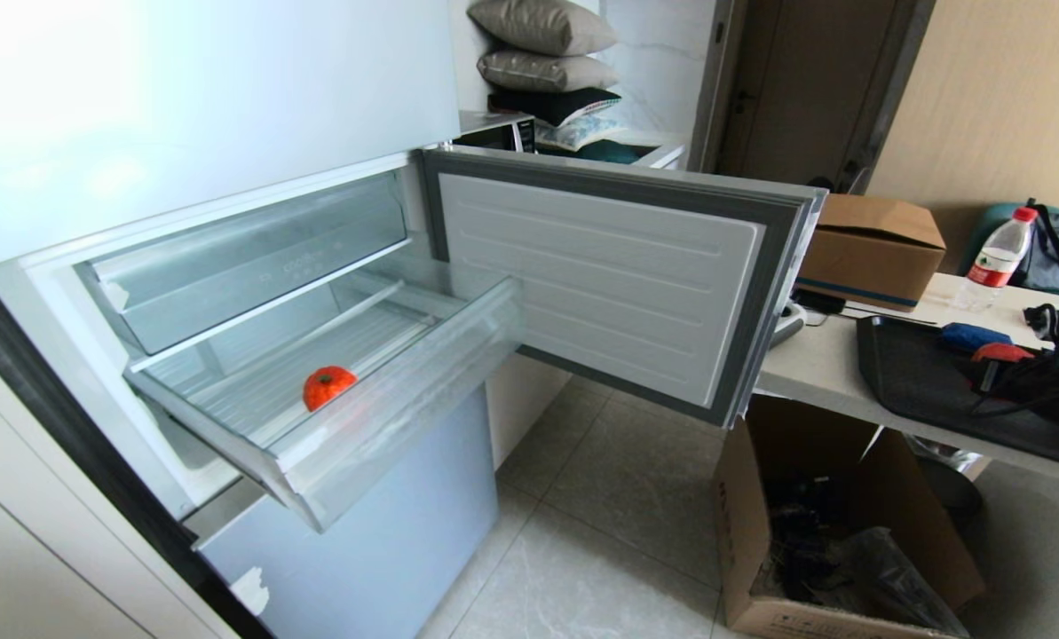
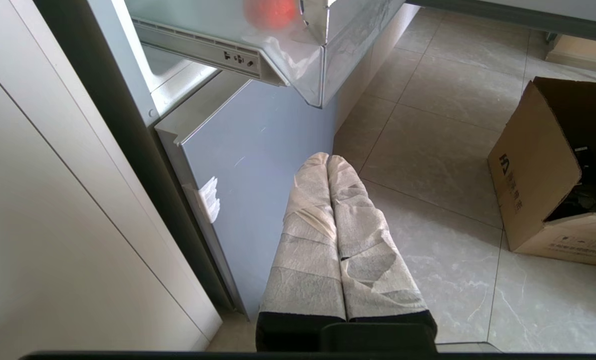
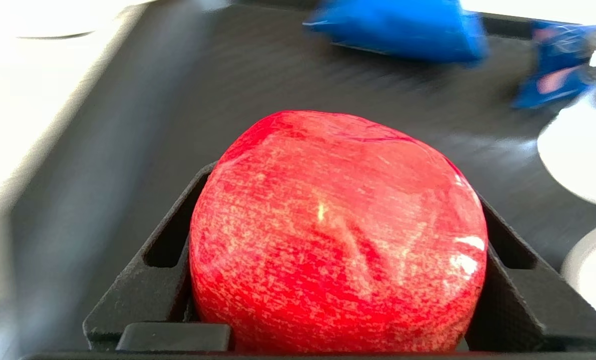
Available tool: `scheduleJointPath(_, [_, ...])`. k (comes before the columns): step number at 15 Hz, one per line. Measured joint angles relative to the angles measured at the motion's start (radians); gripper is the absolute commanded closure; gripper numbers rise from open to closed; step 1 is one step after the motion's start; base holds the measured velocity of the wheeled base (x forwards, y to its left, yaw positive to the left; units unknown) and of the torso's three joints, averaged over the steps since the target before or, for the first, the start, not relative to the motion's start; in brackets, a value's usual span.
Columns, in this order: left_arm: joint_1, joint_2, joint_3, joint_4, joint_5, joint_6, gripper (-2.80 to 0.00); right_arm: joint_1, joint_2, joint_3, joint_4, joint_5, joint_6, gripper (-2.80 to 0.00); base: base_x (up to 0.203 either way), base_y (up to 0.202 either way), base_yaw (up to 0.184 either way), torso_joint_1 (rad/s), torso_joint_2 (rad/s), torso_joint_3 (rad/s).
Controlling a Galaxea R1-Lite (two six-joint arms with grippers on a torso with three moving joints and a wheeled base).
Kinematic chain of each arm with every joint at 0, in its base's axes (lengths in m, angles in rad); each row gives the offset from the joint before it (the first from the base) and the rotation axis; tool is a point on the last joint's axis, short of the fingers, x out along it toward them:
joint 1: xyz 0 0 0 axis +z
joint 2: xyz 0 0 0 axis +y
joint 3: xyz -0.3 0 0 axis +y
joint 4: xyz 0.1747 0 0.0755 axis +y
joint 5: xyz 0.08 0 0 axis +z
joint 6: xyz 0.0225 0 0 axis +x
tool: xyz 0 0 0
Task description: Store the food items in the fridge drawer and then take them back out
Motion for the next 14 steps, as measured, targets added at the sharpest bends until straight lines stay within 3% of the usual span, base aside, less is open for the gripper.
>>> scheduleJointPath(9, [0.000,0.000,0.000,0.000,0.000,0.000,0.00,0.212,-0.734,0.876,-0.001,0.014,0.065,0.00,0.000,0.000,0.000,0.000,0.00,0.000])
scheduleJointPath(14, [0.000,0.000,0.000,0.000,0.000,0.000,0.00,0.313,-1.135,1.217,0.000,0.056,0.069,0.00,0.000,0.000,0.000,0.000,0.00,0.000])
